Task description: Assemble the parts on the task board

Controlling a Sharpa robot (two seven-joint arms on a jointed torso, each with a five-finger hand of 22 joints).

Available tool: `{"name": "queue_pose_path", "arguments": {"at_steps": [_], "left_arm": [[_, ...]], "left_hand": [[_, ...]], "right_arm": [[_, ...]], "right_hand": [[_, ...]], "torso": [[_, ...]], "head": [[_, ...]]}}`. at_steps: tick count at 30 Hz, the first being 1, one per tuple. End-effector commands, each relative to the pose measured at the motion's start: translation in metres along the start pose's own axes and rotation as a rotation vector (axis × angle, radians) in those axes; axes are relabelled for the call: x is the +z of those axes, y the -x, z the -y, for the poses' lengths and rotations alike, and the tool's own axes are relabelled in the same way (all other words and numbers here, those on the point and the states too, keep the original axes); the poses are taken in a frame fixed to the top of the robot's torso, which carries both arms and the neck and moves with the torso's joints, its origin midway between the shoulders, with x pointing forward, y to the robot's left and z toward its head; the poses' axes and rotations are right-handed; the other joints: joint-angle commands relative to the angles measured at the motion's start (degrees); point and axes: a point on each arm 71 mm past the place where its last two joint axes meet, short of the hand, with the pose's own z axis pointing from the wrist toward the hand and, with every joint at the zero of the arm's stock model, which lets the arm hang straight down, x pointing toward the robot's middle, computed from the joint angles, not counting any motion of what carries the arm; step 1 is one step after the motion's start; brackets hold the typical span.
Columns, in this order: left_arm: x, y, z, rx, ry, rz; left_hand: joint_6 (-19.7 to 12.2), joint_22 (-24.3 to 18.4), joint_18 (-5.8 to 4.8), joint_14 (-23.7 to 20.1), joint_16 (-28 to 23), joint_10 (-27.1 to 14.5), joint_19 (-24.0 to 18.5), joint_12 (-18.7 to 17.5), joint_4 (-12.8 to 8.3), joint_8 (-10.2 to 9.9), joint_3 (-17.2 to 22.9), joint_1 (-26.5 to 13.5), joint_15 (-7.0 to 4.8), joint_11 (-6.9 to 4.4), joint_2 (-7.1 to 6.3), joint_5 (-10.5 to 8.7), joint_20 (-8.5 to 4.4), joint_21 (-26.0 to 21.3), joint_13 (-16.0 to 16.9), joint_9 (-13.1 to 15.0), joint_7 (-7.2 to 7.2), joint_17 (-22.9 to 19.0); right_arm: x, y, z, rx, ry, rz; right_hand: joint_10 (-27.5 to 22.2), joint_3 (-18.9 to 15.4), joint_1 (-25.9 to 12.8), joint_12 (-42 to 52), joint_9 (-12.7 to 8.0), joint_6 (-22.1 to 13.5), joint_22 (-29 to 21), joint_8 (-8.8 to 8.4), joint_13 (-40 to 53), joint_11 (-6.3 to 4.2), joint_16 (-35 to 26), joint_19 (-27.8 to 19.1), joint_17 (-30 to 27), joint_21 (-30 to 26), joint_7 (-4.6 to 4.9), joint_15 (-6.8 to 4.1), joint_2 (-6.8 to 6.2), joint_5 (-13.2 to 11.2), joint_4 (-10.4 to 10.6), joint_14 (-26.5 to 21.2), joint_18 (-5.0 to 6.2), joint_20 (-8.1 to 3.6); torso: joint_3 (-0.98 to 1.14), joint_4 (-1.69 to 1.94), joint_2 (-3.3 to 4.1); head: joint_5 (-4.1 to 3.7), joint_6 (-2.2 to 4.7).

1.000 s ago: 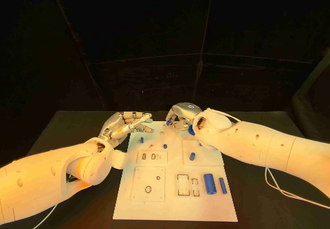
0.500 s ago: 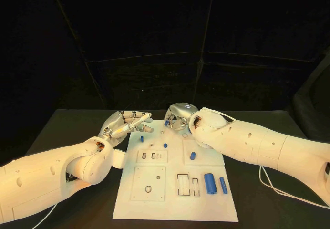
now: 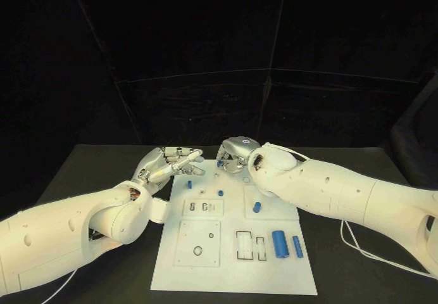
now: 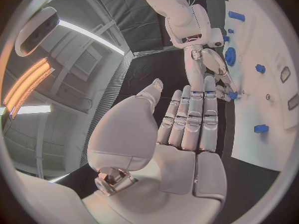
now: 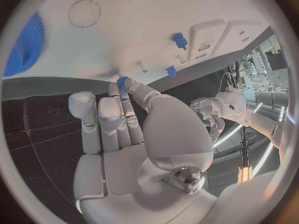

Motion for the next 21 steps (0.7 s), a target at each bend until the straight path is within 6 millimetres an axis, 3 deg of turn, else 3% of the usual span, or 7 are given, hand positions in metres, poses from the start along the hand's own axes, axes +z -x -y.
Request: {"name": "queue_pose_path", "arguments": {"at_steps": [1,5,8,11,13,17,21], "left_arm": [[0.001,-0.001,0.002,-0.004,-0.007,-0.015],[0.001,-0.001,0.002,-0.004,-0.006,-0.015],[0.001,-0.001,0.001,-0.004,-0.006,-0.016],[0.001,-0.001,0.001,-0.004,-0.005,-0.016],[0.001,-0.001,0.001,-0.005,-0.005,-0.017],[0.001,-0.001,0.001,-0.005,-0.005,-0.017],[0.0,0.0,0.002,-0.004,-0.004,-0.016]], "left_hand": [[0.08,-0.12,0.34,0.16,-0.35,0.19,0.42,-0.42,-0.3,-0.29,0.02,0.19,-0.01,0.07,0.7,-0.01,0.15,-0.26,-0.04,-0.08,0.25,0.12],[0.08,-0.12,0.34,0.16,-0.35,0.19,0.42,-0.42,-0.3,-0.29,0.02,0.19,-0.01,0.07,0.7,-0.01,0.15,-0.26,-0.04,-0.08,0.25,0.12],[0.08,-0.12,0.34,0.16,-0.35,0.19,0.42,-0.42,-0.3,-0.29,0.02,0.19,-0.01,0.07,0.7,-0.01,0.15,-0.26,-0.04,-0.08,0.25,0.12],[0.08,-0.12,0.34,0.16,-0.35,0.19,0.42,-0.42,-0.3,-0.29,0.02,0.19,-0.01,0.07,0.7,-0.01,0.15,-0.26,-0.04,-0.08,0.25,0.12],[0.06,-0.14,0.33,0.14,-0.37,0.18,0.41,-0.46,-0.34,-0.33,0.02,0.2,-0.01,0.07,0.71,-0.02,0.15,-0.27,-0.05,-0.09,0.26,0.15],[0.06,-0.14,0.33,0.14,-0.37,0.18,0.41,-0.46,-0.34,-0.33,0.02,0.2,-0.01,0.07,0.71,-0.02,0.15,-0.27,-0.05,-0.09,0.26,0.15],[0.06,-0.14,0.33,0.14,-0.37,0.18,0.41,-0.46,-0.34,-0.33,0.02,0.2,-0.01,0.07,0.71,-0.02,0.15,-0.27,-0.05,-0.09,0.26,0.15]], "right_arm": [[0.001,0.001,-0.001,-0.013,0.004,-0.001],[0.001,0.001,0.001,-0.015,-0.005,-0.004],[0.001,0.001,0.002,-0.017,-0.018,-0.008],[0.002,0.002,0.004,-0.019,-0.032,-0.008],[0.002,0.002,0.005,-0.019,-0.036,-0.003],[0.001,0.004,0.006,-0.019,-0.038,0.007],[-0.006,0.009,0.009,-0.003,-0.026,0.052]], "right_hand": [[-0.24,-0.01,-0.35,-0.36,0.0,-0.01,-0.08,0.16,-0.02,0.02,0.11,0.01,-0.07,0.18,0.12,-0.01,-0.34,-0.29,0.24,0.41,-0.65,0.38],[-1.42,-0.1,-0.58,-0.5,-0.19,-1.05,-1.29,-0.11,-0.13,0.3,-0.78,-0.77,-1.39,-0.45,0.45,0.25,-1.06,-0.32,0.73,-0.03,-0.45,0.51],[-5.23,-0.63,-0.85,-0.42,-0.44,-4.9,-5.23,-0.19,-0.18,1.44,-2.74,-3.2,-4.06,-2.72,1.86,1.24,-2.31,-0.43,1.46,-0.92,0.14,1.21],[-11.69,-2.73,-0.29,-0.16,-0.67,-16.03,-14.95,-0.39,-0.15,2.91,-9.32,-9.1,-12.33,-8.72,3.15,2.32,-3.45,-1.24,2.12,-3.91,1.79,2.34],[-13.2,-4.18,0.26,0.1,-0.78,-20.21,-17.16,-0.5,-0.08,3.44,-10.94,-10.31,-14.34,-10.34,3.71,2.78,-3.73,-1.51,2.59,-4.58,2.2,2.74],[-13.7,-5.04,0.83,0.42,-0.7,-20.58,-17.95,-0.45,-0.03,3.6,-11.48,-10.59,-15.07,-10.96,3.92,2.91,-3.64,-1.5,2.91,-4.74,2.3,2.91],[-12.27,-5.77,1.82,1.86,-0.03,-15.09,-16.95,0.56,0.19,3.42,-10.6,-9.39,-14.17,-10.41,3.86,2.79,-3.07,-0.39,3.34,-3.84,2.14,2.81]], "torso": [[-0.02,-0.1,0.0],[0.0,-0.16,0.02],[0.01,-0.19,0.03],[0.03,-0.14,0.04],[0.04,-0.12,0.05],[0.06,-0.17,0.04],[0.06,-0.28,0.04]], "head": [[0.1,-0.04],[0.19,-0.1],[0.17,-0.07],[0.1,-0.05],[0.09,-0.06],[0.07,-0.09],[0.01,-0.02]]}}
